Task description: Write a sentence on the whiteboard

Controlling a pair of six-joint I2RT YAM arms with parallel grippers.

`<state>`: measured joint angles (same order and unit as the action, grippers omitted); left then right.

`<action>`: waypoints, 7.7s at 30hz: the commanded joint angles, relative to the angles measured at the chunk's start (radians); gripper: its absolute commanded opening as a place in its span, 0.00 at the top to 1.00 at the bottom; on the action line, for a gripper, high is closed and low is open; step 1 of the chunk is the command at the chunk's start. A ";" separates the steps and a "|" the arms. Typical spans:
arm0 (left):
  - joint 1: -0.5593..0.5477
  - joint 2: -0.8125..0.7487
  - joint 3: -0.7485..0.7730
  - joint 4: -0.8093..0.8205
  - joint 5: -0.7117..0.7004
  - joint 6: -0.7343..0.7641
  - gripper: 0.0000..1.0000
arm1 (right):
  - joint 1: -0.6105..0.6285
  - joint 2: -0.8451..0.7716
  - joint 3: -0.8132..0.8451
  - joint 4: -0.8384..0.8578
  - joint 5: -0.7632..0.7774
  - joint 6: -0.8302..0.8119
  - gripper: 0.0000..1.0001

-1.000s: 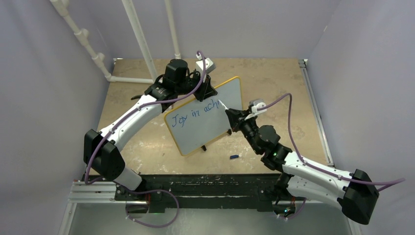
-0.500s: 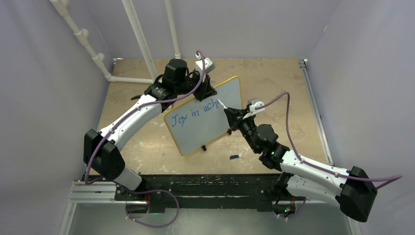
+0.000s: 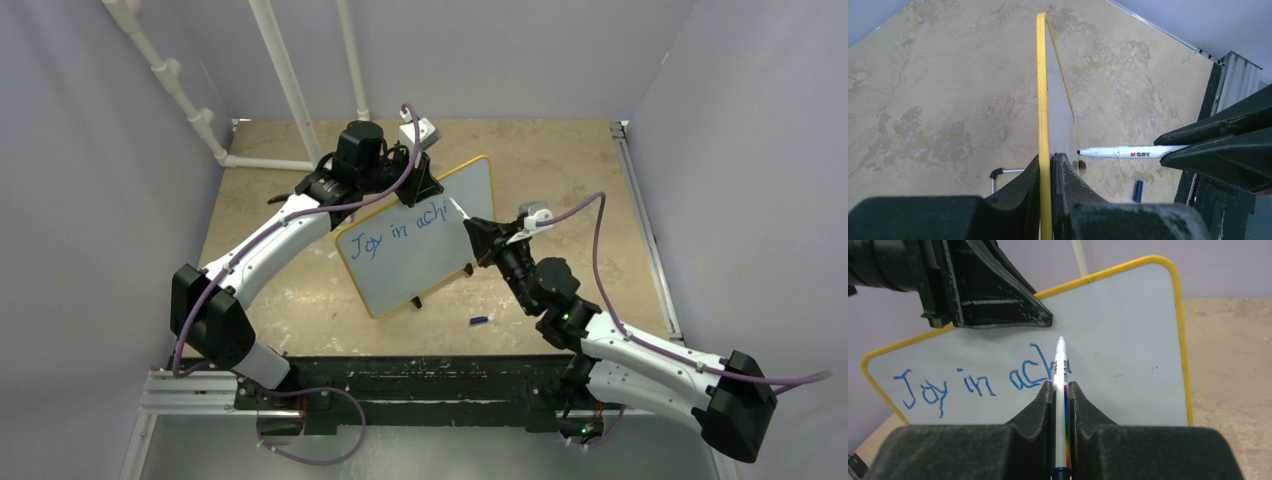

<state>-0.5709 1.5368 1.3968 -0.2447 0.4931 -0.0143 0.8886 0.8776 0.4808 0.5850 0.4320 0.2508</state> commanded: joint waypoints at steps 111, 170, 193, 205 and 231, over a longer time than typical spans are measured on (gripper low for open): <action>0.002 -0.020 -0.008 0.012 -0.008 0.056 1.00 | -0.005 0.082 0.012 0.054 0.067 -0.007 1.00; 0.017 -0.007 0.062 -0.206 0.066 0.118 1.00 | -0.005 -0.226 -0.047 -0.150 0.137 -0.010 1.00; 0.018 -0.008 0.116 -0.092 -0.036 0.026 0.49 | -0.005 -0.306 -0.099 -0.211 0.057 0.028 1.00; 0.016 0.059 0.168 -0.056 -0.024 -0.020 0.23 | -0.005 -0.282 -0.120 -0.131 0.004 -0.008 1.00; 0.013 0.076 0.099 -0.010 -0.026 -0.019 0.42 | -0.170 -0.115 -0.165 0.066 -0.277 -0.015 1.00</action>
<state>-0.5579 1.6321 1.5093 -0.2939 0.4671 -0.0257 0.7746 0.7712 0.3328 0.5846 0.2649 0.2092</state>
